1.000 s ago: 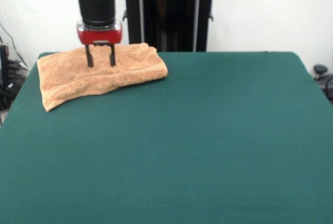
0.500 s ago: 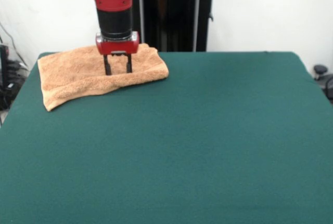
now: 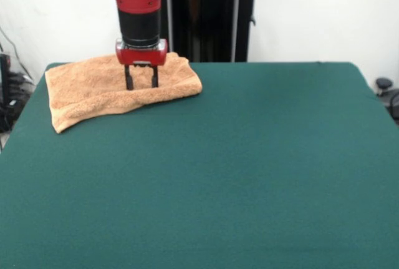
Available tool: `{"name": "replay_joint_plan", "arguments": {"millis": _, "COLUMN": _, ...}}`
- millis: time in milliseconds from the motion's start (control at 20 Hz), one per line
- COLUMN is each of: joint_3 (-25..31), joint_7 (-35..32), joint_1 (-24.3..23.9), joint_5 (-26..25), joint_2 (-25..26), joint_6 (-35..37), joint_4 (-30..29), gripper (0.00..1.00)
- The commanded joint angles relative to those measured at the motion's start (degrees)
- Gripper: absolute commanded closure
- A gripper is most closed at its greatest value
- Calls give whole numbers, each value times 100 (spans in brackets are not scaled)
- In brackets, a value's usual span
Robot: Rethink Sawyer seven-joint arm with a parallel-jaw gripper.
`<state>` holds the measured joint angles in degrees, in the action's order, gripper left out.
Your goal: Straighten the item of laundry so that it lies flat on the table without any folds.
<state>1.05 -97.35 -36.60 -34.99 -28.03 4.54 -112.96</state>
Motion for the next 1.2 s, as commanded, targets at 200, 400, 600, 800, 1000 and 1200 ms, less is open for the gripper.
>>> {"name": "replay_joint_plan", "arguments": {"millis": 200, "joint_3": -246, "joint_7": -1166, "joint_1": 415, "joint_5": 540, "joint_2": 1311, "joint_6": -455, "joint_4": 873, "gripper": 0}}
{"name": "replay_joint_plan", "arguments": {"millis": 400, "joint_3": -485, "joint_7": -1050, "joint_1": 421, "joint_5": 483, "joint_2": 1357, "joint_6": -417, "joint_4": 743, "gripper": 0}}
{"name": "replay_joint_plan", "arguments": {"millis": 600, "joint_3": -714, "joint_7": -1042, "joint_1": 473, "joint_5": 369, "joint_2": 1527, "joint_6": -727, "joint_4": 674, "gripper": 0}}
{"name": "replay_joint_plan", "arguments": {"millis": 800, "joint_3": -839, "joint_7": -1080, "joint_1": 533, "joint_5": 385, "joint_2": 1742, "joint_6": -1065, "joint_4": 670, "gripper": 0}}
{"name": "replay_joint_plan", "arguments": {"millis": 1000, "joint_3": -846, "joint_7": -1104, "joint_1": 564, "joint_5": 511, "joint_2": 1960, "joint_6": -1331, "joint_4": 716, "gripper": 0}}
{"name": "replay_joint_plan", "arguments": {"millis": 1200, "joint_3": -711, "joint_7": -1122, "joint_1": 720, "joint_5": 733, "joint_2": 2092, "joint_6": -1487, "joint_4": 845, "gripper": 0}}
